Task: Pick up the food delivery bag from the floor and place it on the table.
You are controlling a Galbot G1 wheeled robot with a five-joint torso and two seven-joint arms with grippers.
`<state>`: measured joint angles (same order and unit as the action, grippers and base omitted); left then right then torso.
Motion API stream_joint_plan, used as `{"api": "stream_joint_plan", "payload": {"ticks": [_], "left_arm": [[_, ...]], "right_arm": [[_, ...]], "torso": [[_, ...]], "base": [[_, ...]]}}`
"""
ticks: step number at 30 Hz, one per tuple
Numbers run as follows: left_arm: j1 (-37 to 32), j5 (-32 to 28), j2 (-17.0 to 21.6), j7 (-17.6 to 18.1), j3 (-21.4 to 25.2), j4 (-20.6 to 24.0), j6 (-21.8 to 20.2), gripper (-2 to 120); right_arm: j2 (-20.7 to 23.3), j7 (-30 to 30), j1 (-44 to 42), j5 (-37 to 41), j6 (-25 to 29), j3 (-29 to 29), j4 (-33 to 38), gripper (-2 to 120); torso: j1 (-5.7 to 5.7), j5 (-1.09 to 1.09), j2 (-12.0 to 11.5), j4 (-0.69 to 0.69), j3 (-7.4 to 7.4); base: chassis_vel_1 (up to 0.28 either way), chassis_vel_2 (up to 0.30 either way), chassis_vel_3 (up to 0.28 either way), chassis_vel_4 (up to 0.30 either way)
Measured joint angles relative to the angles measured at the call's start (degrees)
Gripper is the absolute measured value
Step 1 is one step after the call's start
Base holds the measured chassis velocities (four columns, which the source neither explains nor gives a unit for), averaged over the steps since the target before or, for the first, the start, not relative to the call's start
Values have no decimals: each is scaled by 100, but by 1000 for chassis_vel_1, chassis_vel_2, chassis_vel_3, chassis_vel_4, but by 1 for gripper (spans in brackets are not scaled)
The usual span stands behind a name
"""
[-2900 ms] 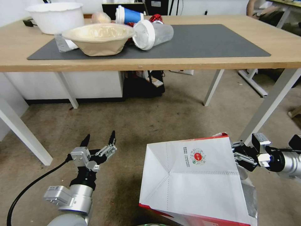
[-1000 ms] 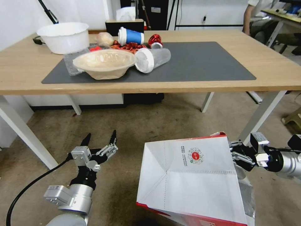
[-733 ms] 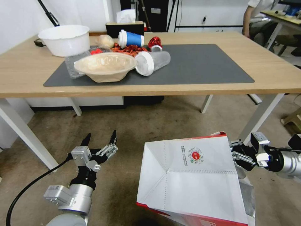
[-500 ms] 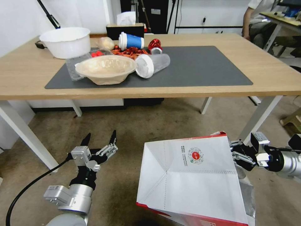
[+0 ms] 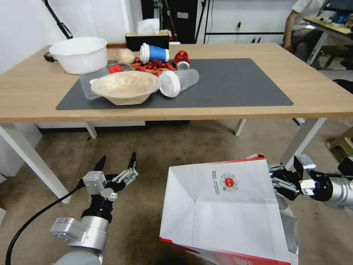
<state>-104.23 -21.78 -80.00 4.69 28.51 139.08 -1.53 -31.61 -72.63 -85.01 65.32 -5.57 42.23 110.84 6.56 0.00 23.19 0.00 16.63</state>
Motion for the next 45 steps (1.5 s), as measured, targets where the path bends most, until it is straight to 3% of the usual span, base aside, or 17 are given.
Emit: {"api": "stream_joint_plan", "payload": {"ticks": [45], "left_arm": [[-44, 9, 32, -25, 17, 54, 3, 100]], "right_arm": [[4, 14, 41, -37, -4, -56, 6, 0]], "torso": [[392, 0, 1060, 0, 669]], "base": [[0, 0, 0, 0]]}}
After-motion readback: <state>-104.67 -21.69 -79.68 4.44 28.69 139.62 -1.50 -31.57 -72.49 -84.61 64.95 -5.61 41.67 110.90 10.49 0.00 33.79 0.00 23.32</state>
